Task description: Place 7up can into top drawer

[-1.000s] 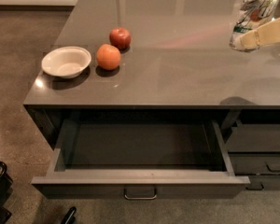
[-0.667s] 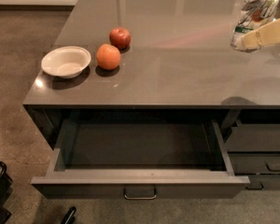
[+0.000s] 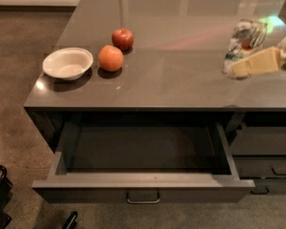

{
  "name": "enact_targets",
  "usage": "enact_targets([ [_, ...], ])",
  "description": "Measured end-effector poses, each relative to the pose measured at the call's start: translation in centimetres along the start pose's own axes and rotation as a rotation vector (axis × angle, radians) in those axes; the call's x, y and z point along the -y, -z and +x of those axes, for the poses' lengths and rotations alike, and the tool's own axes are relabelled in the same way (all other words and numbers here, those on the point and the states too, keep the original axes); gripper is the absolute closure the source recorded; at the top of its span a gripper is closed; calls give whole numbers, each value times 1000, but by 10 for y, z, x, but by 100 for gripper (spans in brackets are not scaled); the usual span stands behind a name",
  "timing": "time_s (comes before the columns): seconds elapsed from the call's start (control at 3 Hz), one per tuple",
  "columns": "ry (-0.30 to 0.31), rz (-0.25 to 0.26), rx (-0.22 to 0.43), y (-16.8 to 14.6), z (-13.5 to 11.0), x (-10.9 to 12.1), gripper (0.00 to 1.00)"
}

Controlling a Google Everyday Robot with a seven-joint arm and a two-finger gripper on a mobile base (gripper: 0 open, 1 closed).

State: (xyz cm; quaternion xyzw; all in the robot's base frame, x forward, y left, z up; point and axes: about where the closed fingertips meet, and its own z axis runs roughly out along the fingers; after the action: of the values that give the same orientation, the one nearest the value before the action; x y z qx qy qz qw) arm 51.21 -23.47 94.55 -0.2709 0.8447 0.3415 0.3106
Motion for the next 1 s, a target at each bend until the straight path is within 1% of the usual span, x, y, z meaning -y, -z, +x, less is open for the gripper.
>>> enact_targets([
  [0.33,25,15,-12,-23,33,-24,100],
  [0.67,56,14,-69,-49,74,-44,100],
  [1.0,108,47,-109,-71,106,-48,100],
])
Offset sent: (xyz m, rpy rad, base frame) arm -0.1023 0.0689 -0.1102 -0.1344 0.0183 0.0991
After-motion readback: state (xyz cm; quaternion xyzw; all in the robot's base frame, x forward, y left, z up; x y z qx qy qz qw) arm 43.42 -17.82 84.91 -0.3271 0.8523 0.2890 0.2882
